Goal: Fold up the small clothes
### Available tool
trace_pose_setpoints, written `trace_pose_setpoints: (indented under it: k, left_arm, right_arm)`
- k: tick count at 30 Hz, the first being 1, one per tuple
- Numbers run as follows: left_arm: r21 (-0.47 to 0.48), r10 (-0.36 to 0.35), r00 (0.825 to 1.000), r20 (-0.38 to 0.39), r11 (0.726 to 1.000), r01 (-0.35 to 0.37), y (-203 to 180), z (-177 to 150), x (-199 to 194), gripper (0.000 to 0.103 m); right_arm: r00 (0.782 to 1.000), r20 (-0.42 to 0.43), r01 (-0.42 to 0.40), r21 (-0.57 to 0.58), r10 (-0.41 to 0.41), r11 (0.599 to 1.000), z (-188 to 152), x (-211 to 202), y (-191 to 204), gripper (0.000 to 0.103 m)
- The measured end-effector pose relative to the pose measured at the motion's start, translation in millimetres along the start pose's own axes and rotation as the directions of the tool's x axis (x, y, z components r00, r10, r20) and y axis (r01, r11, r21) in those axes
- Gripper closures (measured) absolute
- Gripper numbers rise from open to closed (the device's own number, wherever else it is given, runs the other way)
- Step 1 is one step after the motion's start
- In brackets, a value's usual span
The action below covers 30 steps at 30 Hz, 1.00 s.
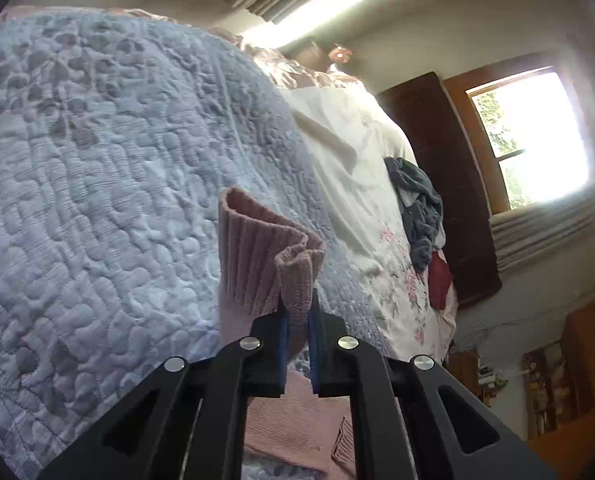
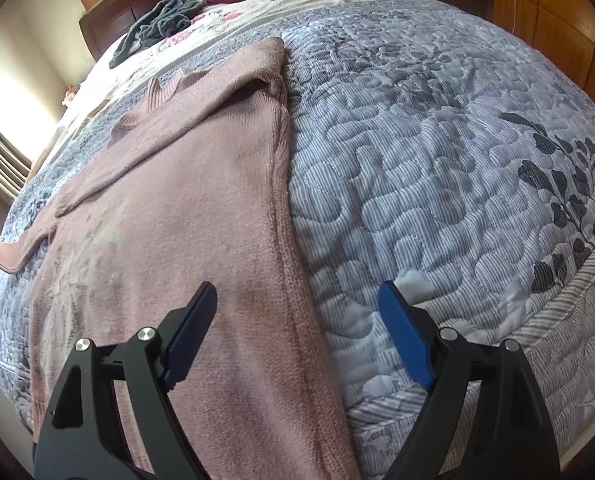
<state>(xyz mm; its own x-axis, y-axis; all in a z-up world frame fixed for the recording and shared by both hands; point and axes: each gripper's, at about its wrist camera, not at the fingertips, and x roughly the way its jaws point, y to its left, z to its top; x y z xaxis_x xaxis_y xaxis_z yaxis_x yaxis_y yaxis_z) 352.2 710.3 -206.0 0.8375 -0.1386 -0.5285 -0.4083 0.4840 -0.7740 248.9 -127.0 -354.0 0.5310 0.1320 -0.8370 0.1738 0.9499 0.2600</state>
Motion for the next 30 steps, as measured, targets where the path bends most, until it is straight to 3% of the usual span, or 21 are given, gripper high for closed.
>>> trace_pose_setpoints:
  k: [5, 10, 16, 18, 19, 20, 21, 23, 25, 28, 30]
  left_arm:
    - [0.202, -0.144, 0.985, -0.092, 0.966, 0.160, -123.7, -49.4, 18.3, 0.096]
    - [0.315, -0.186, 0.957, -0.223, 0.915, 0.251, -201.9, -128.6, 65.3, 0.096]
    - [0.358, -0.161, 0.910, -0.383, 0.882, 0.307, -231.9, -237.3, 142.9, 0.096]
    - [0.381, -0.124, 0.878, -0.462, 0.866, 0.322, -229.1, -278.9, 170.7, 0.094]
    - [0.389, -0.092, 0.855, -0.510, 0.862, 0.325, -223.6, -300.7, 184.7, 0.087]
    - [0.409, -0.053, 0.843, -0.536, 0.857, 0.314, -216.3, -320.5, 195.2, 0.070]
    - [0.430, -0.024, 0.841, -0.540, 0.852, 0.300, -207.6, -337.0, 200.4, 0.061]
    - [0.424, -0.037, 0.861, -0.507, 0.859, 0.287, -187.1, -354.1, 192.8, 0.040]
    - [0.361, -0.121, 0.874, -0.470, 0.877, 0.316, -162.9, -352.7, 174.7, 0.033]
    - [0.300, -0.208, 0.889, -0.408, 0.889, 0.346, -131.1, -339.6, 147.3, 0.027]
    - [0.264, -0.239, 0.880, -0.411, 0.893, 0.366, -114.6, -329.6, 139.7, 0.027]
  right_arm:
    - [0.994, 0.060, -0.099, 0.052, 0.096, 0.994, 15.6, -35.8, 17.4, 0.021]
    - [0.983, 0.067, -0.175, 0.059, 0.171, 0.983, 26.2, -57.0, 32.6, 0.020]
    - [0.973, 0.006, -0.232, 0.092, 0.232, 0.968, 36.2, -55.0, 43.6, 0.019]
    - [0.967, -0.021, -0.251, 0.098, 0.255, 0.963, 44.6, -47.5, 51.6, 0.017]
    - [0.963, -0.039, -0.263, 0.095, 0.267, 0.960, 51.4, -41.8, 57.8, 0.015]
    - [0.957, -0.060, -0.276, 0.094, 0.283, 0.956, 59.5, -35.2, 65.5, 0.011]
    - [0.946, -0.083, -0.306, 0.097, 0.314, 0.947, 68.0, -28.0, 73.8, 0.011]
    - [0.915, -0.128, -0.373, 0.098, 0.383, 0.923, 89.2, -11.2, 94.0, 0.011]
    - [0.887, -0.155, -0.424, 0.104, 0.436, 0.900, 114.2, 8.9, 117.1, 0.011]
    - [0.812, -0.232, -0.507, 0.174, 0.536, 0.844, 146.0, 57.0, 152.7, 0.012]
    - [0.784, -0.295, -0.507, 0.201, 0.545, 0.838, 162.8, 96.8, 177.0, 0.025]
